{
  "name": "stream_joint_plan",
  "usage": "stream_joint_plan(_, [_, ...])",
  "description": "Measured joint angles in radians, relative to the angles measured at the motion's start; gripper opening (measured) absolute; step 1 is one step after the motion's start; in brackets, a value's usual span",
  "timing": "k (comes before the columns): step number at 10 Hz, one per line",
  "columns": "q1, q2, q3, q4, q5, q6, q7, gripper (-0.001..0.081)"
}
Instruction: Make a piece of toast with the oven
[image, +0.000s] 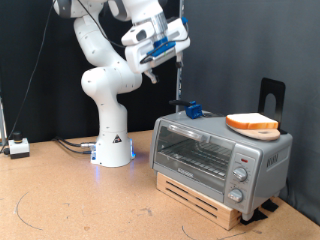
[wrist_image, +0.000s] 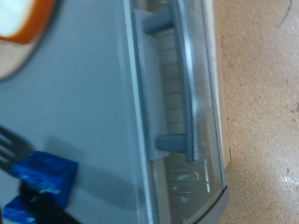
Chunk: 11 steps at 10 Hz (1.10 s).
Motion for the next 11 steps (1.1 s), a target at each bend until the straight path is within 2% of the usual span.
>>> stream_joint_plan(3, [-0.007,0.05,-0.014,-0.039,-0.024,0.036,-0.009,0.0809])
stream_joint_plan(5, [-0.007,0.056,-0.016,-0.047,-0.024,0.048,-0.017,0.0809])
stream_joint_plan(6, [0.008,0.055,-0.029,-0.041,0.016,0.02,-0.069,0.0809])
stream_joint_plan(8, [0.063,0.056,-0.063,-0.034,0.074,-0.01,-0.186,0.0809])
stream_joint_plan(11, [0.072,0.084,-0.056,-0.078,0.056,0.006,-0.19,0.0809])
